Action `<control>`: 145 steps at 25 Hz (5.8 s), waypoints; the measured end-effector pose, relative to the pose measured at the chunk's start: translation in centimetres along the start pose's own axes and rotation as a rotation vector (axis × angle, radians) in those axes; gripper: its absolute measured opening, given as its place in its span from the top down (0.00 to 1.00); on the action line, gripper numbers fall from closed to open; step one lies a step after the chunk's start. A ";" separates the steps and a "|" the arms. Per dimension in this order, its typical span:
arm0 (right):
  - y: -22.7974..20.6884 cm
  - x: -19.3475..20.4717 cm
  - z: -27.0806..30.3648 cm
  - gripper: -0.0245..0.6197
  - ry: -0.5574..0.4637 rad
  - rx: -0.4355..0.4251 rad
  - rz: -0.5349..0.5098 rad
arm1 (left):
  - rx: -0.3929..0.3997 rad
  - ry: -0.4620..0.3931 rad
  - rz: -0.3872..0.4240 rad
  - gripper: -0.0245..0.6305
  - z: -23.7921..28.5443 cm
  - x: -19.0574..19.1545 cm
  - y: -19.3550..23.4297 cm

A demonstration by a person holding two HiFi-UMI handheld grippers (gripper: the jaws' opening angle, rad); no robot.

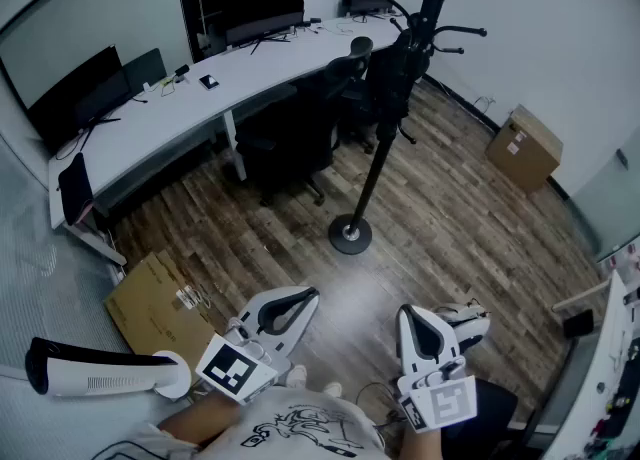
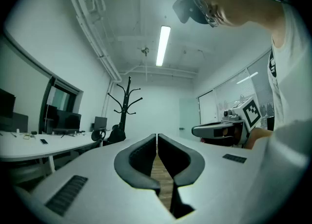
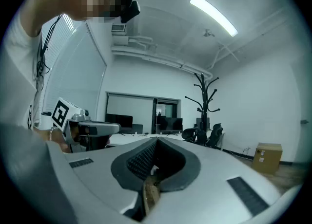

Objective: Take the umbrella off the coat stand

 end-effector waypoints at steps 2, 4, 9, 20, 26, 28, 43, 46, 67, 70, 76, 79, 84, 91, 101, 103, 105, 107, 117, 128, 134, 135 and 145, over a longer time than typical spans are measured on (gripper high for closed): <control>0.6 0.3 0.5 0.95 -0.003 0.001 0.014 | -0.001 0.014 -0.004 0.92 -0.8 3.7 0.9; 1.2 0.5 1.0 0.95 -0.001 0.009 0.016 | -0.003 0.032 -0.009 0.92 -1.5 6.3 1.7; 1.9 0.5 2.2 0.95 0.014 0.011 0.017 | -0.003 0.009 -0.006 0.92 -2.0 6.5 3.3; -2.7 0.7 5.7 0.95 0.012 0.002 0.016 | -0.011 0.014 0.007 0.92 3.2 6.6 5.4; -8.2 0.1 8.6 0.95 0.005 -0.003 0.012 | -0.014 0.019 0.020 0.92 9.2 6.0 7.0; -10.1 0.1 9.5 0.95 0.007 -0.004 0.014 | -0.012 0.006 0.022 0.92 11.3 5.7 7.4; -22.1 -0.8 14.7 0.95 0.014 -0.007 0.025 | -0.040 0.073 0.007 0.92 23.7 4.0 9.7; -24.2 -0.9 15.3 0.95 0.012 -0.012 0.025 | -0.051 0.093 0.002 0.92 25.7 3.7 9.8; -30.7 -0.6 21.2 0.95 0.027 -0.041 0.034 | -0.084 0.061 -0.008 0.92 33.0 4.2 13.6; -31.0 -1.0 22.7 0.95 0.027 -0.032 0.033 | -0.083 0.090 -0.018 0.92 33.8 4.2 15.2; -32.0 -2.4 27.3 0.95 0.029 -0.019 0.028 | -0.070 0.087 -0.019 0.92 35.9 3.4 19.8; -32.4 -3.2 29.6 0.95 0.028 -0.010 0.022 | -0.062 0.086 -0.023 0.92 37.0 3.2 22.2; -33.0 -4.7 33.7 0.95 0.029 0.010 0.019 | -0.039 0.081 -0.025 0.92 39.0 2.4 26.5; -33.4 -6.3 38.9 0.95 0.038 0.047 0.015 | 0.006 0.085 -0.025 0.92 41.3 1.9 32.2; -33.6 -7.5 44.2 0.93 0.064 0.111 0.008 | 0.077 0.085 -0.029 0.92 43.4 1.6 38.1; -33.7 -7.4 45.1 0.92 0.067 0.123 0.004 | 0.100 0.081 -0.024 0.92 44.0 1.5 39.0; -33.9 -7.6 46.0 0.91 0.068 0.132 0.002 | 0.125 0.075 -0.015 0.92 44.8 1.4 39.7; -34.2 -7.6 46.7 0.90 0.067 0.140 0.004 | 0.149 0.060 -0.008 0.92 45.5 1.1 40.1; -37.4 -5.6 50.9 0.80 0.067 0.058 0.007 | 0.218 -0.027 0.047 0.91 50.2 -0.2 40.3; -41.7 -5.5 55.9 0.68 0.059 -0.027 0.025 | 0.249 -0.001 0.138 0.89 56.4 -1.4 38.9; -42.9 -6.0 57.9 0.64 0.057 -0.056 0.023 | 0.274 0.035 0.167 0.84 58.9 -2.1 38.9; -43.0 -6.0 58.2 0.63 0.056 -0.061 0.021 | 0.280 0.040 0.162 0.84 59.3 -2.2 38.9; -43.5 -6.3 59.8 0.65 0.055 -0.073 0.012 | 0.343 0.060 0.189 0.83 61.3 -3.1 39.2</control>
Point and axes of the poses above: the fingertips, and each gripper's own axes: z forward along the fingers, y to its left, x out of its underside, the point moved 10 cm from there along -z, backward along the fingers, and after that the axes turned 9 degrees about y, right-handed, at the moved point
